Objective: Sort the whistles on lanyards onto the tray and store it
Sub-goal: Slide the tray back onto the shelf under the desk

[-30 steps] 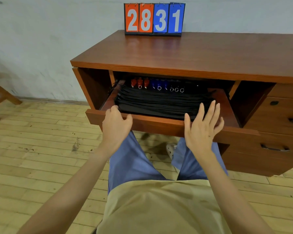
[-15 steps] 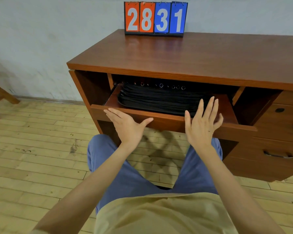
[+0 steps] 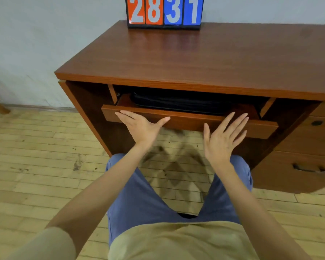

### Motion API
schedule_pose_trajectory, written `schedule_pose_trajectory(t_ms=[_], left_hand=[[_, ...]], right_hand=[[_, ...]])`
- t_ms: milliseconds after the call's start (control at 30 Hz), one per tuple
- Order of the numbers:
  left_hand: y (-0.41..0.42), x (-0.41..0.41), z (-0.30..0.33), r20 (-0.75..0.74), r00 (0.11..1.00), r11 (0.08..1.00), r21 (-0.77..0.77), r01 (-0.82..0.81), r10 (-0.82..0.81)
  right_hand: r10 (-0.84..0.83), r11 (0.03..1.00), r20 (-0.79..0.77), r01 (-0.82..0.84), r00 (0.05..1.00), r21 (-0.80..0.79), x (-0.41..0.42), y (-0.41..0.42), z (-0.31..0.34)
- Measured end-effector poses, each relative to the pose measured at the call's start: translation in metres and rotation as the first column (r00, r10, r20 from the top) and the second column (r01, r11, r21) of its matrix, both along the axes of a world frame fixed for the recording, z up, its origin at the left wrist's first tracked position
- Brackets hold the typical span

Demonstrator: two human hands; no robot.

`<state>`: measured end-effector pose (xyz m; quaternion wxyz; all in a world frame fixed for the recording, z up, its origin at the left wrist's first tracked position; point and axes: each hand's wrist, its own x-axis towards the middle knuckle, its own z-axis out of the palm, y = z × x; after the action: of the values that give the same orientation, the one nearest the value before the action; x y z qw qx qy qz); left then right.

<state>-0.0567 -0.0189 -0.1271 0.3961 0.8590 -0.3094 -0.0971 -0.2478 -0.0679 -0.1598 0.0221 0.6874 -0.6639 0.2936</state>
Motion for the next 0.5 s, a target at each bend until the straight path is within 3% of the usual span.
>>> schedule_pose_trajectory(t_ms=[500], left_hand=[[-0.051,0.019,0.006,-0.023,0.999,0.999,0.012,0.047,-0.047]], right_hand=[[0.162,0.969,0.161,-0.188,0.974,0.159,0.02,-0.031,0.002]])
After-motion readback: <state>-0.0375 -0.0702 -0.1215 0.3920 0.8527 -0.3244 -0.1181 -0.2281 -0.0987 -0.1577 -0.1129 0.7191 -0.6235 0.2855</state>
